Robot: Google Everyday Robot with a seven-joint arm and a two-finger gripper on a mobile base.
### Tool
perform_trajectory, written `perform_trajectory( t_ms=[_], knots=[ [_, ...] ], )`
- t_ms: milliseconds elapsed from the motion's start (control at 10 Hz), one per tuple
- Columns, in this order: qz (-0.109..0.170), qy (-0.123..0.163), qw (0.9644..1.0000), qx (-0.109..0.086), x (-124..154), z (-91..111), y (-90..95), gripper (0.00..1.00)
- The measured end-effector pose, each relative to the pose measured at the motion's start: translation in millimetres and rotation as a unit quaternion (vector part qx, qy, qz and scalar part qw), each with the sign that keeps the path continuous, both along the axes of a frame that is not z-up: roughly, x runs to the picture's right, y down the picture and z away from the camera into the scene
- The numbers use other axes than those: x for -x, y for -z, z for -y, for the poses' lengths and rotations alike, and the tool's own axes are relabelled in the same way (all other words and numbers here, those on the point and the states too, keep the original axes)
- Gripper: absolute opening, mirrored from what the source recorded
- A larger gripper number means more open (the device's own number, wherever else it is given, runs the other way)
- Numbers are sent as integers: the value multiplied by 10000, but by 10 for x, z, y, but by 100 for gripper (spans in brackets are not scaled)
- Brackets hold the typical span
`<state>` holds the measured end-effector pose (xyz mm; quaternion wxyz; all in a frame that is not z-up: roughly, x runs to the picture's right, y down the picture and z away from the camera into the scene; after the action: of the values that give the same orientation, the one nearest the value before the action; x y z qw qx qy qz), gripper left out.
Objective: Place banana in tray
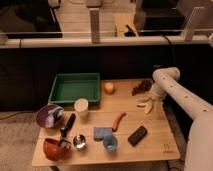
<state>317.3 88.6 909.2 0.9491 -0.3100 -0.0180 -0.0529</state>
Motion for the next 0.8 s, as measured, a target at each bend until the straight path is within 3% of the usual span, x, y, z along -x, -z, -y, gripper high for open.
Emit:
perform_trajectory(
  t_ms=[400,500,800],
  knots=[
    [100,-58,9999,49,93,-145,-84,78],
    [121,-48,9999,35,131,-122,-54,72],
    [159,-55,9999,20,188,-46,87,68]
  ],
)
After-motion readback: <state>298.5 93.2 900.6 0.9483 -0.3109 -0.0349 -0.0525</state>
